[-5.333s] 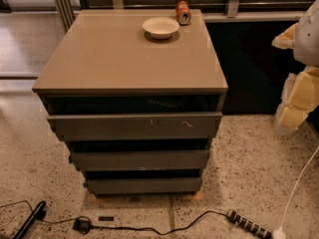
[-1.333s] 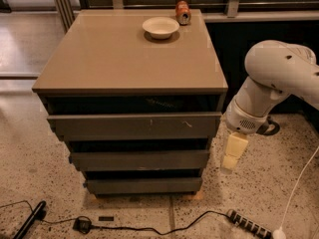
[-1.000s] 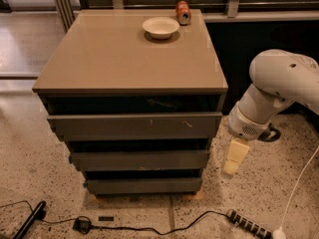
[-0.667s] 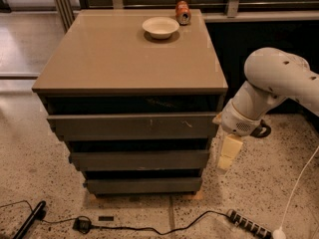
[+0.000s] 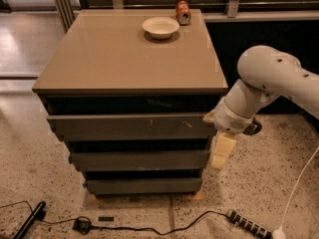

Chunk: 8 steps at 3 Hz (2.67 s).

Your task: Open top drawer

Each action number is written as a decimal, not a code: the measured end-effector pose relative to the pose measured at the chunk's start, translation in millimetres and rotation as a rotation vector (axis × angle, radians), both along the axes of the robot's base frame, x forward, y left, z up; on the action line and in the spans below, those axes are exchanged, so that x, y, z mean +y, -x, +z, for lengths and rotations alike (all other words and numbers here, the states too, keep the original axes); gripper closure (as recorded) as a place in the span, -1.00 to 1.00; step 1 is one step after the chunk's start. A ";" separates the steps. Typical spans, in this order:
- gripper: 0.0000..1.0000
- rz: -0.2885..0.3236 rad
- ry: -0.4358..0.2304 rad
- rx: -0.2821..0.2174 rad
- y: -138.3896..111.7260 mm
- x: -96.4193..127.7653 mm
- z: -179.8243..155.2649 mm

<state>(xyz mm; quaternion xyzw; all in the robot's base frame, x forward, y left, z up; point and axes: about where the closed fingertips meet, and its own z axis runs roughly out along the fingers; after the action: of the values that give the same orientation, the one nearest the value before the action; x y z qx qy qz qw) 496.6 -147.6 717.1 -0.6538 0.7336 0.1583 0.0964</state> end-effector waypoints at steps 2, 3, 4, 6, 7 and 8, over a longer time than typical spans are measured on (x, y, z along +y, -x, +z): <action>-1.00 0.078 -0.015 -0.004 1.7 22.3 2.8; -1.00 0.028 -0.059 -0.039 -7.4 26.3 1.2; -1.00 -0.013 -0.100 -0.070 -24.8 36.4 -0.3; -1.00 0.033 -0.164 -0.073 -28.0 45.1 -4.9; -1.00 0.034 -0.257 -0.150 -63.6 61.1 7.7; -1.00 0.058 -0.229 -0.110 -62.3 70.9 -11.4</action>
Offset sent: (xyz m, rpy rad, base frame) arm 0.0011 0.0205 0.0038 0.0153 -0.0098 0.0665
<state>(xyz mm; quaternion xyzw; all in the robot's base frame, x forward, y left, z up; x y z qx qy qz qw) 558.9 -76.7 705.7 -0.6671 0.6851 0.2079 0.2059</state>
